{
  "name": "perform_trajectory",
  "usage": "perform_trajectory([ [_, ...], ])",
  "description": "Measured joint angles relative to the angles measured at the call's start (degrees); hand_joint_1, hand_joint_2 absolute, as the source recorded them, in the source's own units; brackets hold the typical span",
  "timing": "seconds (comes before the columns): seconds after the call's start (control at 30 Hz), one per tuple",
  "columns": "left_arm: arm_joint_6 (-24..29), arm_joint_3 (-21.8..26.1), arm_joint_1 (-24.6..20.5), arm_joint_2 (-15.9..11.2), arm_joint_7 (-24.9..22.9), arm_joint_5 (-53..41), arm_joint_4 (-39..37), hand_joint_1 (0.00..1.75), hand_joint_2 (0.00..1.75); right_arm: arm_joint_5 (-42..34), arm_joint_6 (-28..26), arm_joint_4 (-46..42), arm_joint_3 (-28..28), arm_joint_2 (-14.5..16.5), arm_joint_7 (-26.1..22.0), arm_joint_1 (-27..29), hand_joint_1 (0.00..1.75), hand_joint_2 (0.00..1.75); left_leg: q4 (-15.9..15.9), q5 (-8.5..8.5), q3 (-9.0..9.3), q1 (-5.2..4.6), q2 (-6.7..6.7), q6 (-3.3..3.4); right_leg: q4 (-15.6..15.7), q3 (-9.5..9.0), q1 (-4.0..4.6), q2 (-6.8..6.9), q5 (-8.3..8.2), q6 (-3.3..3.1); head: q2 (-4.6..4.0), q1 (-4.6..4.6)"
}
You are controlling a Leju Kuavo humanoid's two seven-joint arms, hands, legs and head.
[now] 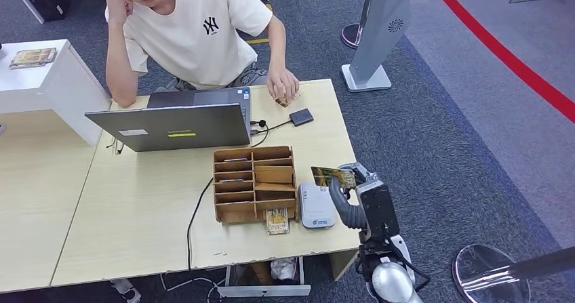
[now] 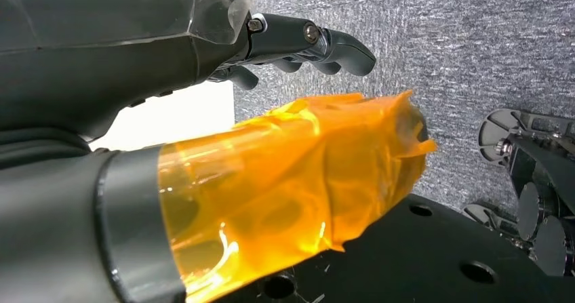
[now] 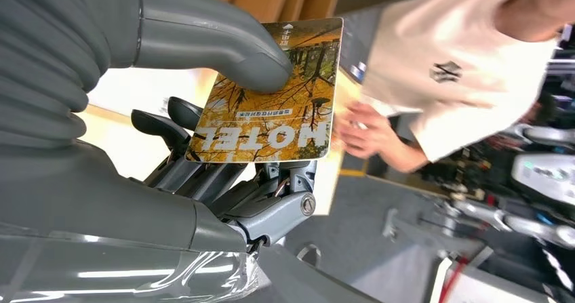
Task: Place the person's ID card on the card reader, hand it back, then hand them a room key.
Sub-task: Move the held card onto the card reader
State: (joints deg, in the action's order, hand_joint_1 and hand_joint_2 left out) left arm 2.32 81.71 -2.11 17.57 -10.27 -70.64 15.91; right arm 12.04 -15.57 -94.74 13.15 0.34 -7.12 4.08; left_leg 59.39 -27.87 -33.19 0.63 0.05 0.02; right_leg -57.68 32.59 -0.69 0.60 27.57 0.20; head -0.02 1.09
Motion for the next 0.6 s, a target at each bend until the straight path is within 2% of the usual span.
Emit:
perform_trajectory([
  [0.6, 0.26, 0.78, -0.03, -0.29, -0.07, -0.06, 0.0, 0.0, 0.0, -0.24, 2.66, 9.7, 1.14, -2.81, 4.19, -0.1, 1.75, 1.75, 0.0, 0.0, -0.01, 0.0, 0.0, 0.0, 0.0, 0.0, 0.0, 0.0, 0.0, 0.0, 0.0, 0.0],
])
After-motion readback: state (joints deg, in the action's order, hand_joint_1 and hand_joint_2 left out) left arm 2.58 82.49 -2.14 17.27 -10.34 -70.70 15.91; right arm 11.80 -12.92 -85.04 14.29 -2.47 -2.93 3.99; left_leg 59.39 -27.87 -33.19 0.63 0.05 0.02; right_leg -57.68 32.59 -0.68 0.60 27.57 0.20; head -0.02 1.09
